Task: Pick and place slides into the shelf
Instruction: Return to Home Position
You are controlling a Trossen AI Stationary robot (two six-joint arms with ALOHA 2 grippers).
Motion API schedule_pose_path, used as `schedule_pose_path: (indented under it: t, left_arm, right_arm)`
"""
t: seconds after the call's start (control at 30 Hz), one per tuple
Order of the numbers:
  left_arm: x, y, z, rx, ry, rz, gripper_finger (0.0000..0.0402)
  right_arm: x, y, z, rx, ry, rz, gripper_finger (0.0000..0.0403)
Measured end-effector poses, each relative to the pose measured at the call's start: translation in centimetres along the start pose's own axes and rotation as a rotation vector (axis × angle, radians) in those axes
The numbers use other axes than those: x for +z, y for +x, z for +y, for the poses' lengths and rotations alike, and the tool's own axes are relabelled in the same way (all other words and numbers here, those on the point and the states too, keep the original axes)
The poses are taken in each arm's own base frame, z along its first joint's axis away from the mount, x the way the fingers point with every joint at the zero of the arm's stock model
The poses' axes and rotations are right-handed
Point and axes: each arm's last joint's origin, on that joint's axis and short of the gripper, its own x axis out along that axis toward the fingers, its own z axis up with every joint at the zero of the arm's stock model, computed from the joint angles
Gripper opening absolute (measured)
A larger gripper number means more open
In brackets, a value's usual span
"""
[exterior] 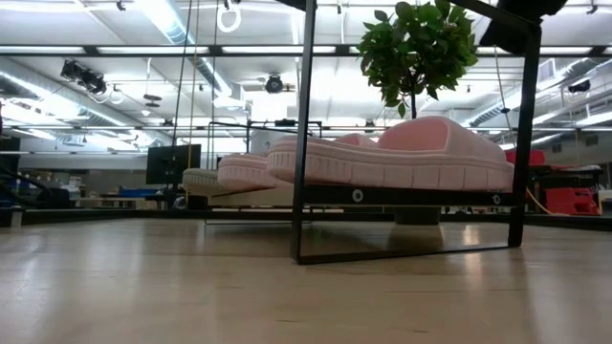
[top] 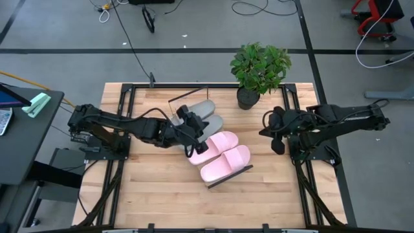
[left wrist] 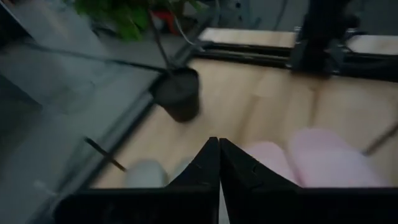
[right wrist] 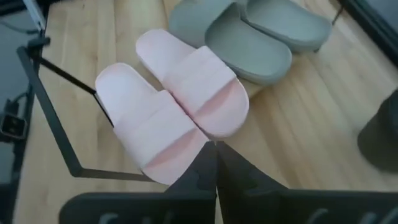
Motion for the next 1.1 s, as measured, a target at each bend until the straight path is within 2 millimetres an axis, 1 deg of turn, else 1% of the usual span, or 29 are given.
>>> schedule_pose_path:
  t: [0.1,0.27,0.4,0.5,0.6,0.73,0.83,1.0,1.1]
  left_arm:
    - [-0.4,-0.4,-0.1,-0.062,-0.055,0.052,0.0005]
    - [-1.1,-1.3,0.0,-0.178,-0.113,0.158,0.0009]
    - [-1.4,-2.2,0.3,-0.305,-0.19,0.259,0.0005]
    - [-1.7,-2.5,0.5,-0.318,-0.251,0.321,0.0007]
    - [-1.5,-2.8,0.7,-0.317,-0.272,0.338,0.0004]
    - [-1.5,-2.8,0.9,-0.334,-0.267,0.368,0.0005]
    - [-1.5,-2.8,0.9,-0.339,-0.221,0.365,0.0003]
    - [-1.5,-2.5,1.1,-0.379,-0.124,0.348,0.0006]
    - [-1.4,-2.2,1.3,-0.407,-0.096,0.345,0.0003]
  right_arm:
    - [0.4,0.1,0.2,-0.001,-0.08,0.004,0.0002]
    - [1.0,0.6,0.6,0.016,-0.234,0.017,0.0001]
    - [1.1,1.5,0.8,0.023,-0.373,0.055,0.0001]
    - [1.2,2.4,1.0,0.04,-0.442,0.092,0.0]
    - [1.2,3.1,1.2,0.066,-0.489,0.123,0.0]
    - [1.2,3.3,1.2,0.079,-0.519,0.131,0.0]
    - [1.2,2.9,1.2,0.079,-0.516,0.119,0.0]
    - [1.3,2.7,1.0,0.04,-0.465,0.092,0.0]
    - [1.6,2.8,1.0,0.036,-0.433,0.069,0.0]
